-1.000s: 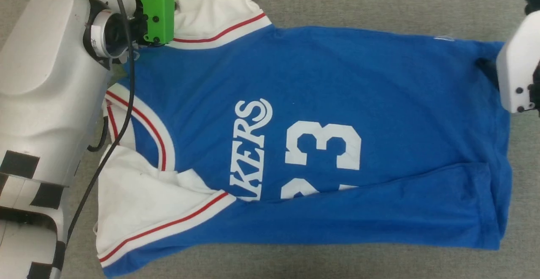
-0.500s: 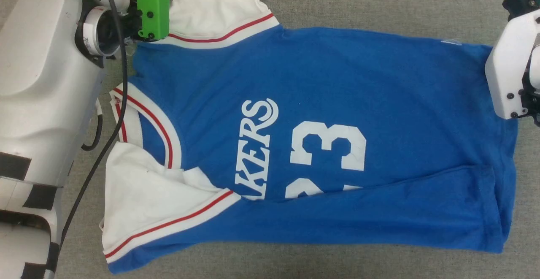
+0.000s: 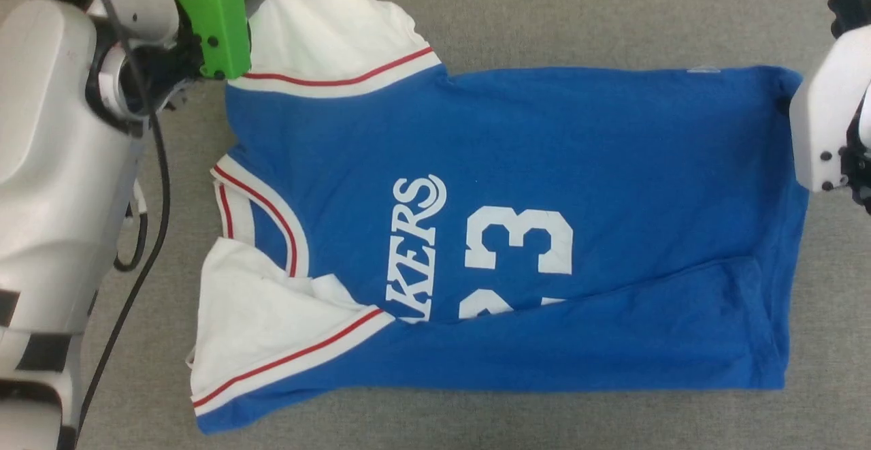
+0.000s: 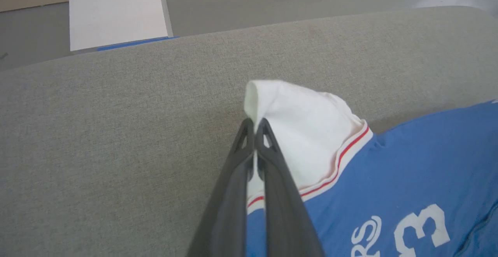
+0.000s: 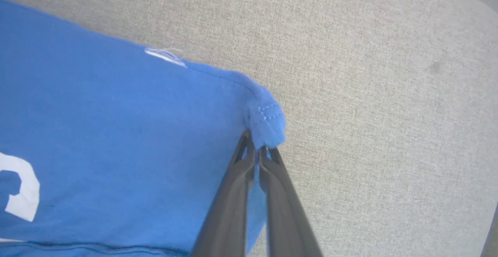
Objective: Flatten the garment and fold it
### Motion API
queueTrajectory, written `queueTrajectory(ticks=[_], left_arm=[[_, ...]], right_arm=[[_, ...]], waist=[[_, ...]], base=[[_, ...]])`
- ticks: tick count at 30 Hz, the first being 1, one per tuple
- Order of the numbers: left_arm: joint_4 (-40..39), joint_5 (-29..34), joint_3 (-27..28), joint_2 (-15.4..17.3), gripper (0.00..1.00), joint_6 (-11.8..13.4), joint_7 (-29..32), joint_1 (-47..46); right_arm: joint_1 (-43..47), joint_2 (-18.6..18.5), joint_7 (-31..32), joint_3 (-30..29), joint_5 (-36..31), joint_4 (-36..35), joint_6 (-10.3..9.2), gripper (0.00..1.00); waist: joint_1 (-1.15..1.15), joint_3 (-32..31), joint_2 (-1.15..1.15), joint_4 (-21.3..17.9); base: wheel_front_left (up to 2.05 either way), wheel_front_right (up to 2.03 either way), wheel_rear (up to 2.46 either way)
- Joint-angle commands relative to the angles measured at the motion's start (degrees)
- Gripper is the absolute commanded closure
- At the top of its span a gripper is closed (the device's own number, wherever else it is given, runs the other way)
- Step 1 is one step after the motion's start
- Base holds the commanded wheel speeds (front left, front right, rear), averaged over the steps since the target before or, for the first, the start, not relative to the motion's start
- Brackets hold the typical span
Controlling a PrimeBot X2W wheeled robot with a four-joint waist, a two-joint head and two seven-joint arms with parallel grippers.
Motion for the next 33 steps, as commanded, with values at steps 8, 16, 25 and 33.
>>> queueTrajectory(ticks=[8, 16, 25, 33], left_arm=[[-8.6, -2.1, 1.1, 3.9, 1.00, 0.6, -2.6, 12.8], [-19.9, -3.8, 3.4, 8.1, 1.00, 5.3, -4.6, 26.8], [-27.8, -6.9, 5.6, 10.3, 1.00, 10.8, -6.9, 44.0], [-26.4, -10.7, 6.4, 8.8, 1.00, 12.9, -9.0, 54.4]], right_arm=[[8.8, -0.4, -2.1, -1.5, 1.7, 1.4, -0.08, 1.00], [15.6, 0.8, -3.6, -2.0, 3.1, 2.0, -0.08, 1.00], [22.0, 1.4, -4.1, -2.1, 4.0, 1.9, -0.08, 1.00], [26.3, 2.1, -4.1, -1.7, 4.1, 2.4, -0.08, 1.00]], waist=[[0.00, -9.3, 0.00, 1.4], [0.00, -12.2, 0.00, 1.3], [0.00, -13.3, 0.00, 1.3], [0.00, -12.1, 0.00, 1.0]], base=[[0.00, 0.00, 0.00], [0.00, 0.00, 0.00], [0.00, 0.00, 0.00], [0.00, 0.00, 0.00]])
